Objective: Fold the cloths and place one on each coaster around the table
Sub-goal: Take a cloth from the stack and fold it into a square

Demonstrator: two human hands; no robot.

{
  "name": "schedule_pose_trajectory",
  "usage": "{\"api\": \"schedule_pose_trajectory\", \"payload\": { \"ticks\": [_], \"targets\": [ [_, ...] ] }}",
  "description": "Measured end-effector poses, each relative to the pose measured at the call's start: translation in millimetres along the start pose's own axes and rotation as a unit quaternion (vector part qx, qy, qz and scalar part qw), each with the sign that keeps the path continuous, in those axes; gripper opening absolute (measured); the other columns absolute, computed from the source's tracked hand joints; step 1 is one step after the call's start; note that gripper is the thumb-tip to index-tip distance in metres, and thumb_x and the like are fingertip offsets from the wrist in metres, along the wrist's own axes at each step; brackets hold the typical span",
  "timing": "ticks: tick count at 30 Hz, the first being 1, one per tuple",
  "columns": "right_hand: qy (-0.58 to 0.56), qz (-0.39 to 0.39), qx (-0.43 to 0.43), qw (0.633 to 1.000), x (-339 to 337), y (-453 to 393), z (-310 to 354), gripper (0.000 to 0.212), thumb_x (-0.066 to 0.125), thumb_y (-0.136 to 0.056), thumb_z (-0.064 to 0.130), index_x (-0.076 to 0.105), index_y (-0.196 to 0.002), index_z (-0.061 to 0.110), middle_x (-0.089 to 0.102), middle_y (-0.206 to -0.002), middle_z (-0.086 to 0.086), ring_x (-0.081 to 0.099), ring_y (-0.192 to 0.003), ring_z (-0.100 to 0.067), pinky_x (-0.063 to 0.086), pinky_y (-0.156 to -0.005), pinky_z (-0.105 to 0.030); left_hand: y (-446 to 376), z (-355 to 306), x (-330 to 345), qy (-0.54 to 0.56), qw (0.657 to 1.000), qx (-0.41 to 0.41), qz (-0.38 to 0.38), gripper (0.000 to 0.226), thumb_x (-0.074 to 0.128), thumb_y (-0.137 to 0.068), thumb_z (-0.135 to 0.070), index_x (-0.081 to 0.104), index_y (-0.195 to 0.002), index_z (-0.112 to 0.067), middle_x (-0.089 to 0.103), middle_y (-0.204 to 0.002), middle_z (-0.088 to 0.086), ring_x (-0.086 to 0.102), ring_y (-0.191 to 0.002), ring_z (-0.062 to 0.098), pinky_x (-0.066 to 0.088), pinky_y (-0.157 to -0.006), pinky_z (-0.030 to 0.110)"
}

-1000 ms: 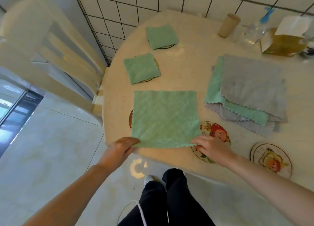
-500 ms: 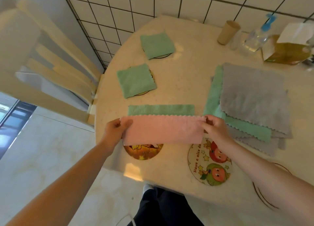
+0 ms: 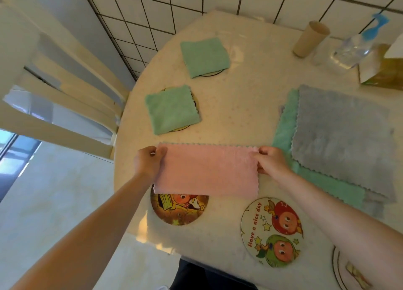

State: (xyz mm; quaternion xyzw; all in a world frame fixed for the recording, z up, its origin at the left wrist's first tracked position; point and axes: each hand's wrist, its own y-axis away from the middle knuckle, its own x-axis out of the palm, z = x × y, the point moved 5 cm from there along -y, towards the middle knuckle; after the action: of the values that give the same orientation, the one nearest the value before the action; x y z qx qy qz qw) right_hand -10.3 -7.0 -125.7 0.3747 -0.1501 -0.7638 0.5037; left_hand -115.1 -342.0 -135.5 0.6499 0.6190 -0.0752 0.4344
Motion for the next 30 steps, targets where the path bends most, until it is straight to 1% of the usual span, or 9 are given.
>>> {"api": "schedule_pose_trajectory", "payload": {
  "ticks": [5, 8, 10, 12, 14, 19, 22, 27, 30],
  "targets": [
    [0.0, 0.0, 0.011, 1.0, 1, -3, 1, 0.015, 0.062, -0.086, 0.012, 0.065, -0.086, -0.003, 0.067, -0.082, -0.024, 0.066, -0.075, -0.032, 0.058, -0.069, -0.044, -3, 4, 0, -0.014, 1.0, -0.008, 0.002, 0.042, 0.061, -0.088, -0.039, 0.055, -0.062, -0.007, 0.051, -0.057, 0.008, 0.044, -0.06, 0.026, 0.033, -0.057, 0.035],
    [0.01, 0.006, 0.022, 1.0, 1, -1, 4, 0.011, 0.061, -0.087, 0.012, 0.064, -0.083, 0.003, 0.066, -0.079, -0.017, 0.065, -0.068, -0.027, 0.059, -0.068, -0.042, 3, -2, -4, -0.017, 1.0, -0.008, -0.018, 0.035, 0.061, -0.088, -0.041, 0.065, -0.09, -0.007, 0.064, -0.082, 0.009, 0.056, -0.075, 0.026, 0.044, -0.067, 0.037],
    [0.065, -0.017, 0.002, 0.998, -2, 4, 9, 0.015, 0.059, -0.09, 0.017, 0.063, -0.095, 0.003, 0.066, -0.082, -0.01, 0.065, -0.071, -0.024, 0.058, -0.069, -0.041, 16, -10, -12, -0.014, 0.998, 0.014, -0.057, 0.038, 0.059, -0.09, -0.041, 0.055, -0.113, -0.011, 0.061, -0.097, 0.004, 0.058, -0.088, 0.024, 0.046, -0.072, 0.035],
    [0.216, -0.087, -0.081, 0.969, -8, 16, 21, 0.027, 0.055, -0.093, 0.022, 0.055, -0.112, 0.004, 0.061, -0.099, -0.005, 0.06, -0.083, -0.019, 0.052, -0.07, -0.033, 36, -24, -20, -0.076, 0.982, 0.123, -0.119, 0.04, 0.055, -0.093, -0.035, 0.048, -0.123, -0.011, 0.057, -0.112, 0.006, 0.053, -0.102, 0.025, 0.046, -0.083, 0.039],
    [0.339, -0.136, -0.204, 0.908, -3, 40, 30, 0.033, 0.05, -0.093, 0.019, 0.048, -0.124, 0.006, 0.053, -0.122, -0.008, 0.054, -0.103, -0.021, 0.049, -0.08, -0.03, 62, -33, -10, -0.138, 0.945, 0.275, -0.114, 0.039, 0.051, -0.093, -0.026, 0.048, -0.127, -0.008, 0.053, -0.124, 0.009, 0.047, -0.114, 0.027, 0.044, -0.095, 0.041],
    [0.405, 0.041, -0.436, 0.803, 67, 104, -1, 0.045, 0.05, -0.092, 0.009, 0.045, -0.136, 0.006, 0.047, -0.141, -0.012, 0.042, -0.131, -0.028, 0.038, -0.107, -0.048, 128, -4, 61, -0.28, 0.827, 0.478, 0.095, 0.054, 0.035, -0.099, -0.041, 0.033, -0.147, -0.015, 0.023, -0.157, 0.003, 0.013, -0.146, 0.023, 0.013, -0.119, 0.038],
    [0.461, 0.105, -0.455, 0.755, 88, 116, -39, 0.052, 0.046, -0.094, 0.011, 0.033, -0.145, 0.01, 0.034, -0.151, -0.007, 0.027, -0.141, -0.023, 0.028, -0.114, -0.044, 135, 24, 76, -0.343, 0.811, 0.46, 0.118, 0.062, 0.029, -0.099, -0.052, 0.019, -0.151, -0.02, 0.007, -0.16, -0.001, -0.002, -0.148, 0.019, 0.013, -0.119, 0.042],
    [0.507, 0.081, -0.449, 0.731, 59, 116, -53, 0.066, 0.041, -0.087, -0.005, 0.023, -0.148, 0.011, 0.022, -0.156, -0.005, 0.018, -0.144, -0.021, 0.009, -0.116, -0.039, 114, 53, 55, -0.429, 0.777, 0.443, 0.125, 0.067, 0.023, -0.098, -0.057, 0.002, -0.153, -0.026, -0.005, -0.16, -0.004, -0.011, -0.147, 0.02, -0.001, -0.119, 0.043],
    [0.531, 0.066, -0.43, 0.727, 40, 117, -56, 0.064, 0.046, -0.083, -0.006, 0.034, -0.144, 0.008, 0.034, -0.151, -0.007, 0.03, -0.139, -0.024, 0.026, -0.114, -0.043, 103, 67, 30, -0.451, 0.773, 0.43, 0.115, 0.068, 0.012, -0.095, -0.061, -0.008, -0.151, -0.029, -0.011, -0.16, -0.005, -0.014, -0.146, 0.02, -0.002, -0.119, 0.044]
  ]
}}
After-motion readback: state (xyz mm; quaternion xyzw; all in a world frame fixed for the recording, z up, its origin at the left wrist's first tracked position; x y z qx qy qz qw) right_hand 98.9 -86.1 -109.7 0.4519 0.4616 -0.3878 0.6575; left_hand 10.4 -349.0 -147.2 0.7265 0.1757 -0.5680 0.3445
